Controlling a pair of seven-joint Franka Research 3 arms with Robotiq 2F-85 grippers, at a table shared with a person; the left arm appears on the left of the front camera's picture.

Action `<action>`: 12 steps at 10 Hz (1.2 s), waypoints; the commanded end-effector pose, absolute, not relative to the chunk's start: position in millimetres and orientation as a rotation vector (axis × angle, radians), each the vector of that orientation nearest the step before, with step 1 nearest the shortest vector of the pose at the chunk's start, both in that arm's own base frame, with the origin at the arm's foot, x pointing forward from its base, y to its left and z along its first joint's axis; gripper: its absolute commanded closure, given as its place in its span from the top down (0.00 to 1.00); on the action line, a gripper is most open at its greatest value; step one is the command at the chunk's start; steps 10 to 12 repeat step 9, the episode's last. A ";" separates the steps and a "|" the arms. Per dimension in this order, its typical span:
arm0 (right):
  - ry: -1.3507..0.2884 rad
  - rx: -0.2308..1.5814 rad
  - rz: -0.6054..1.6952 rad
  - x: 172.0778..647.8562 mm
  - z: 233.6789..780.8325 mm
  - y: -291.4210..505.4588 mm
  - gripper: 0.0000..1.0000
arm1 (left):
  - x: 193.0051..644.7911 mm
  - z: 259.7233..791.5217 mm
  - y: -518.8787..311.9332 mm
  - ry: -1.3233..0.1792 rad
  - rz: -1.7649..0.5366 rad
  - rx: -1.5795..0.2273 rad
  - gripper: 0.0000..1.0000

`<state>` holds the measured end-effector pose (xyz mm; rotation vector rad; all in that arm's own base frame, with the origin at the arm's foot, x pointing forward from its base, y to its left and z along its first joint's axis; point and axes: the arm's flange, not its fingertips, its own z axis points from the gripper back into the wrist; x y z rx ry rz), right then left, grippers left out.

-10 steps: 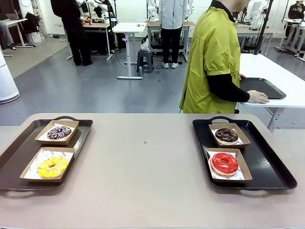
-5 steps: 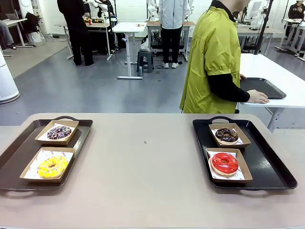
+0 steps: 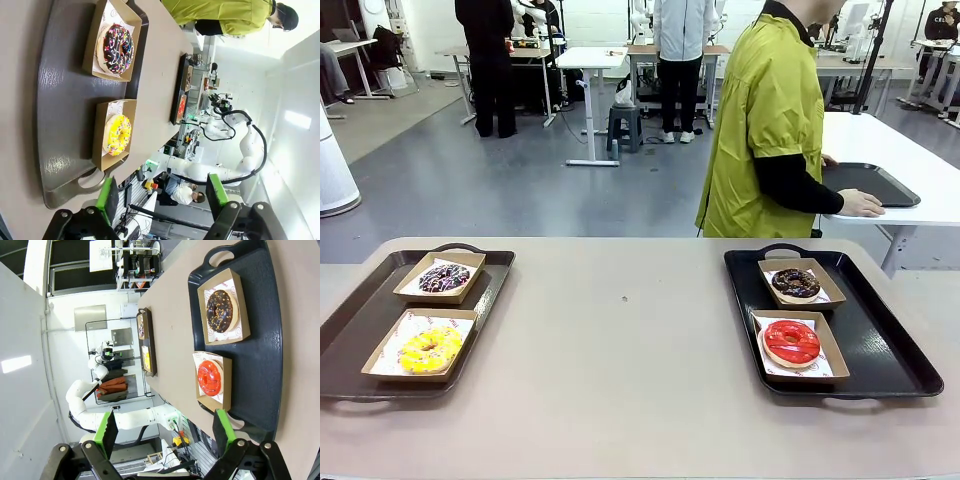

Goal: Individually package the donuts and arrange them on the tray.
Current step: Place the picked Paper togo box on the Handle tray.

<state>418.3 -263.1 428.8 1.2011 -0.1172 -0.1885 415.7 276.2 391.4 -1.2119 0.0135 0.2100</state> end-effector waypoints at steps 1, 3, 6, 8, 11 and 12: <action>-0.111 1.200 -0.177 417.8 430.5 -264.4 1.00 | 413.7 394.9 273.3 0.017 0.219 -1.197 0.91; -0.111 1.200 -0.177 417.8 430.5 -264.4 1.00 | 413.7 394.9 273.3 0.017 0.219 -1.197 0.91; -0.111 1.200 -0.177 417.8 430.5 -264.4 1.00 | 413.7 394.9 273.3 0.017 0.219 -1.197 0.91; -0.111 1.200 -0.177 417.8 430.5 -264.4 1.00 | 413.7 394.9 273.3 0.017 0.219 -1.197 0.91; -0.111 1.200 -0.177 417.8 430.5 -264.4 1.00 | 413.7 394.9 273.3 0.017 0.219 -1.197 0.91; -0.111 1.200 -0.177 417.8 430.5 -264.4 1.00 | 413.7 394.9 273.3 0.017 0.219 -1.197 0.91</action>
